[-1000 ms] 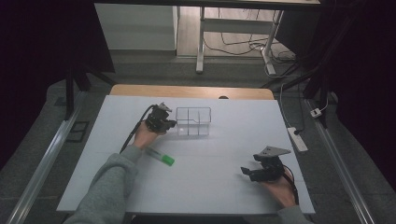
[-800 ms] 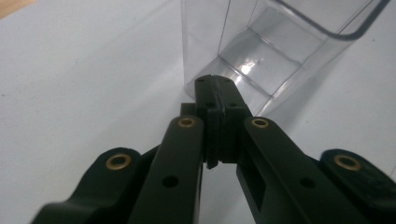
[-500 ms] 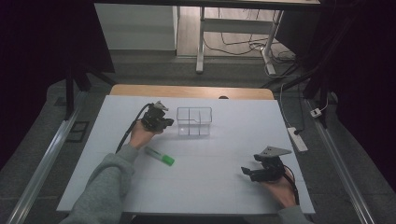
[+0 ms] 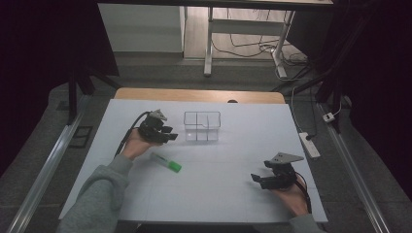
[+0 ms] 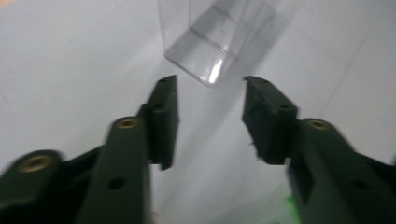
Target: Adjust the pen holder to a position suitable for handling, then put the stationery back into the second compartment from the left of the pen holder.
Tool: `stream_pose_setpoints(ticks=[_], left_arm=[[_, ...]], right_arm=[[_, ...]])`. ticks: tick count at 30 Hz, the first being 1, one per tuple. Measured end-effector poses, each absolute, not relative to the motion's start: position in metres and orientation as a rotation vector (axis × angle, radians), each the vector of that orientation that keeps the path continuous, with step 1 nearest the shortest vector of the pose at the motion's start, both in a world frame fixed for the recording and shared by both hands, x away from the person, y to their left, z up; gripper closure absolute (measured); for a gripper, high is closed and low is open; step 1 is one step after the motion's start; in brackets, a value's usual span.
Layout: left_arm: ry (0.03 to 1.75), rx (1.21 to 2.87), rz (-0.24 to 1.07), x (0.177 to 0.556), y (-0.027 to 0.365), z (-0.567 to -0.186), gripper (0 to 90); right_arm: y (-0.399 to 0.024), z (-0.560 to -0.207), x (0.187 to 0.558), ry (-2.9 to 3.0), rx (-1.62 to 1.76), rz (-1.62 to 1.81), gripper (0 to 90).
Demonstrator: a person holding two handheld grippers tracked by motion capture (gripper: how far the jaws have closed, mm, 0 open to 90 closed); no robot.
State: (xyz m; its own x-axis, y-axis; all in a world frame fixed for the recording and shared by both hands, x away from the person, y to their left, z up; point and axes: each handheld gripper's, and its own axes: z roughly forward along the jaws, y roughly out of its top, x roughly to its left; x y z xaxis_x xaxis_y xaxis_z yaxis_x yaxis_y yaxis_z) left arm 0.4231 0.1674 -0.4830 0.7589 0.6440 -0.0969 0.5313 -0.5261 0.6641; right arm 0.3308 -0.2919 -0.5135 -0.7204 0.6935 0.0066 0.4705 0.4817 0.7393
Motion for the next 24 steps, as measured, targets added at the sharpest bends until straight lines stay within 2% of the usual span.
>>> stream_pose_setpoints(ticks=[1, 5, 10, 24], left_arm=[[0.873, 2.268, 0.202, 0.422, 0.168, -0.482, 49.7], [0.848, 2.293, 0.182, 0.417, 0.173, -0.48, 40.5], [0.816, 2.326, 0.134, 0.413, 0.178, -0.477, 35.8], [0.722, 2.382, 0.112, 0.401, 0.191, -0.471, 33.5]], right_arm=[[-0.292, -0.513, 0.331, 2.438, 0.987, 1.081, 21.2], [-0.293, -0.513, 0.331, 2.436, 0.991, 1.081, 21.2], [-0.294, -0.513, 0.33, 2.431, 0.995, 1.089, 21.3], [-0.295, -0.513, 0.33, 2.432, 1.0, 1.094, 21.5]])
